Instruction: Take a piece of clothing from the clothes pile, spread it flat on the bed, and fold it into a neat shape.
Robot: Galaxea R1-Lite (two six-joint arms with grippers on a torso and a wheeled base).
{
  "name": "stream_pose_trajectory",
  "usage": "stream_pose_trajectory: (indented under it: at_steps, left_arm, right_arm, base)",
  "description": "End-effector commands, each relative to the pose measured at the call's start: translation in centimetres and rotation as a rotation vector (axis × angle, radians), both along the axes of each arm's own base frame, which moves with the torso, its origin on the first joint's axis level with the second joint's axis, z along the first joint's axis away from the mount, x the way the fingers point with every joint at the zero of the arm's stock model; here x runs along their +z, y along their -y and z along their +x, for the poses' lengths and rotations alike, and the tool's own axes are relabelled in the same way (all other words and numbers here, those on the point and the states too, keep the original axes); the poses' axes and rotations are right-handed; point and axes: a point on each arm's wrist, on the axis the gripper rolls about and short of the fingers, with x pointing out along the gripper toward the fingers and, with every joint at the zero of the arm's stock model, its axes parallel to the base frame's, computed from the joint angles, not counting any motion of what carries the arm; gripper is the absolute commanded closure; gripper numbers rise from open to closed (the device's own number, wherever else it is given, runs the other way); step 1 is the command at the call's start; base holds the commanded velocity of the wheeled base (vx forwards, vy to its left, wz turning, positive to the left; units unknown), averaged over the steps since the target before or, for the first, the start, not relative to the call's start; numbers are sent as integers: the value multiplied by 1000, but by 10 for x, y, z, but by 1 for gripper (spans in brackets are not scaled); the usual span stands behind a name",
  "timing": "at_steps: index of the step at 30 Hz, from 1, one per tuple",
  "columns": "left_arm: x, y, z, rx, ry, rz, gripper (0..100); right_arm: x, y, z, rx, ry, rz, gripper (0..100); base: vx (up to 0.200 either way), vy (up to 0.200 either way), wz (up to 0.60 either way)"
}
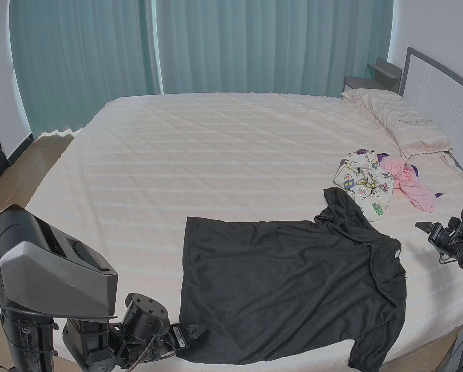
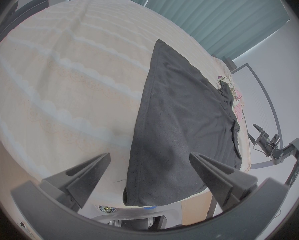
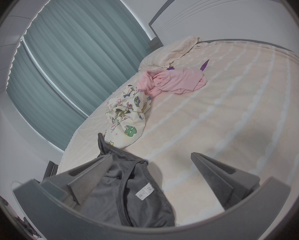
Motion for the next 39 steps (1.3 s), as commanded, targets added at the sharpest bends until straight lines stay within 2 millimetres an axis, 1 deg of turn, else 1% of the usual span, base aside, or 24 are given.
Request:
stream_pose_trajectory:
  at_steps: [1, 5, 7, 8, 9, 14, 17, 18, 21, 23, 29, 39]
  left_arm:
    - [-1, 6, -2, -17, 7, 5, 0]
    - [-5, 10, -6, -47, -2, 18, 0]
    - [-8, 11, -8, -60, -2, 44, 0]
    - [-10, 10, -9, -75, 10, 87, 0]
    - [-12, 9, -10, -83, 12, 107, 100]
    - [-14, 9, -12, -94, 8, 127, 100]
    - [-14, 4, -17, -95, -10, 145, 100]
    - [-13, -1, -22, -111, -20, 173, 100]
    - [-12, -8, -26, -133, -27, 210, 100]
    - [-12, -15, -27, -122, -37, 228, 100]
    - [-2, -31, -29, -113, -26, 260, 100]
    - [6, -52, -29, -102, -65, 334, 100]
  right_arm:
    - [1, -7, 2, 21, -2, 4, 0]
    - [1, -10, 2, 28, -5, 7, 0]
    - [1, -11, 1, 28, -6, 8, 0]
    - [1, -12, 2, 31, -6, 8, 0]
    - [1, -13, 2, 34, -6, 8, 0]
    - [0, -14, 1, 37, -12, 11, 0]
    - [-1, -16, 2, 43, -13, 11, 0]
    - [0, -17, 2, 45, -13, 11, 0]
    - [0, -19, 1, 49, -16, 13, 0]
    - [1, -23, 1, 58, -14, 12, 0]
    - [3, -25, 0, 63, -14, 12, 0]
    - [3, -28, 0, 71, -17, 14, 0]
  base:
    - [0, 0, 0]
    - [0, 0, 0]
    - [0, 0, 0]
    - [0, 0, 0]
    - [0, 0, 0]
    - [0, 0, 0]
    - [0, 0, 0]
    - [0, 0, 0]
    - [0, 0, 0]
    - [0, 0, 0]
    - [0, 0, 0]
    - [0, 0, 0]
